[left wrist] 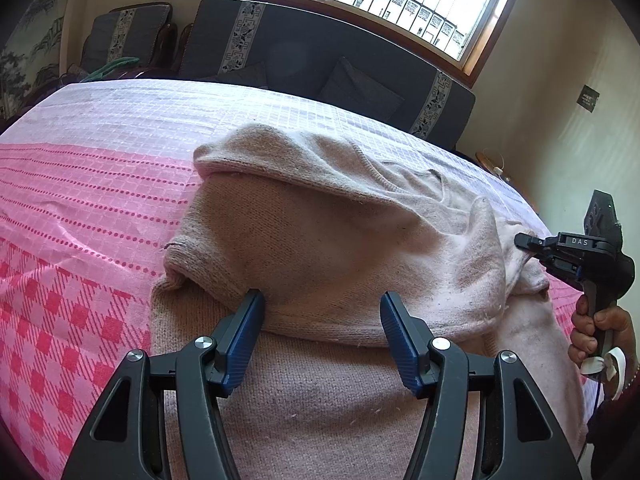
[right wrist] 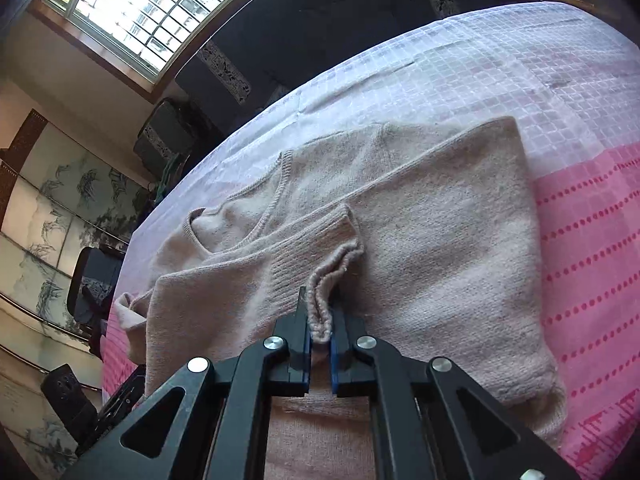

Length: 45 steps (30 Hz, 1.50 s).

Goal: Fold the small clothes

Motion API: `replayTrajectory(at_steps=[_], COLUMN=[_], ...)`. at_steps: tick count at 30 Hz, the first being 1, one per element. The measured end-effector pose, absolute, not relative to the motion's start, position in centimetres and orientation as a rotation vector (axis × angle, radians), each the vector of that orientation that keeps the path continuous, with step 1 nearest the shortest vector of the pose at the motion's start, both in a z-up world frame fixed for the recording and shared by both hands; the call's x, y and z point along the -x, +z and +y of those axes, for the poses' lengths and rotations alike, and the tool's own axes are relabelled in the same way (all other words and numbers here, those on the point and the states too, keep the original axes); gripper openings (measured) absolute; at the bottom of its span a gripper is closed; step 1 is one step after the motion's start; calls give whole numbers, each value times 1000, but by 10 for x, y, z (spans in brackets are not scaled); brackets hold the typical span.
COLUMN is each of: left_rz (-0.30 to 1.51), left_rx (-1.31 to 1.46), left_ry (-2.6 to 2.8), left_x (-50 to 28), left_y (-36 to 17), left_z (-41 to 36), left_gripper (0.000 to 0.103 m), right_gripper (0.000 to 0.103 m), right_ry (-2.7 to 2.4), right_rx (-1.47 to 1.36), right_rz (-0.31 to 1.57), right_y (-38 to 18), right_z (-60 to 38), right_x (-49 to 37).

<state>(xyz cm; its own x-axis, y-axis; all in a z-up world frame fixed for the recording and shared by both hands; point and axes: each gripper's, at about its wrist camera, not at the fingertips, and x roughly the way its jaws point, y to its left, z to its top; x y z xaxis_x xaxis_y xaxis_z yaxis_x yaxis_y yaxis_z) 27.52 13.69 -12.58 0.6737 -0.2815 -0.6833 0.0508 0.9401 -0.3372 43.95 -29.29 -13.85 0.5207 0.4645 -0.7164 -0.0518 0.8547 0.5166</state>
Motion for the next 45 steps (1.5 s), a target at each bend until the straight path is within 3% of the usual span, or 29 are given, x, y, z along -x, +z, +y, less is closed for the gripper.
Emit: replayTrajectory(at_steps=[4,10,14,17,22,26,27,29,37,42,45], left_rz=[787,761,703,761,1028,1025,1034,1067,898,946,881], left_rx=[360,434,275,210,483,660,674,677,504,460,521], left_ry=[-112,-80,-34,-122,-362,-442,-439,-431,-245,-184,-337], left_x=[-271,-266,-267,-296,-364,-392,-399,-411,-435,-458,-438], left_y=[-126,-124,-95,-83,-107,-108,-109,-112,-51,-63,-56], left_z=[153,174,177,188,220,237,239,239,226,235,244], left_gripper=[69,69,69,69,69,68,65,24,15,15,15], right_gripper=[6,6,6,6,7,7,8,8,9,8,8], right_ry=[231,160,144,142,131,126,125,124,130,124,130], right_rx=[-506,-476,-387,-360,-336,-319,-316,-311,-324,-350,-356], right_rz=[826,911,907,897,884,876,876,875,871,867,868], right_y=[-106,-138,-145,-144,-147,-147,-147,-147,-147,-148,-148], right_z=[-340,-360,-351,-348,-345,-341,-341,-340,-341,-345,-346], right_x=[-419,-412,-410,-411,-409,-408,-407,-407,-404,-403,-403])
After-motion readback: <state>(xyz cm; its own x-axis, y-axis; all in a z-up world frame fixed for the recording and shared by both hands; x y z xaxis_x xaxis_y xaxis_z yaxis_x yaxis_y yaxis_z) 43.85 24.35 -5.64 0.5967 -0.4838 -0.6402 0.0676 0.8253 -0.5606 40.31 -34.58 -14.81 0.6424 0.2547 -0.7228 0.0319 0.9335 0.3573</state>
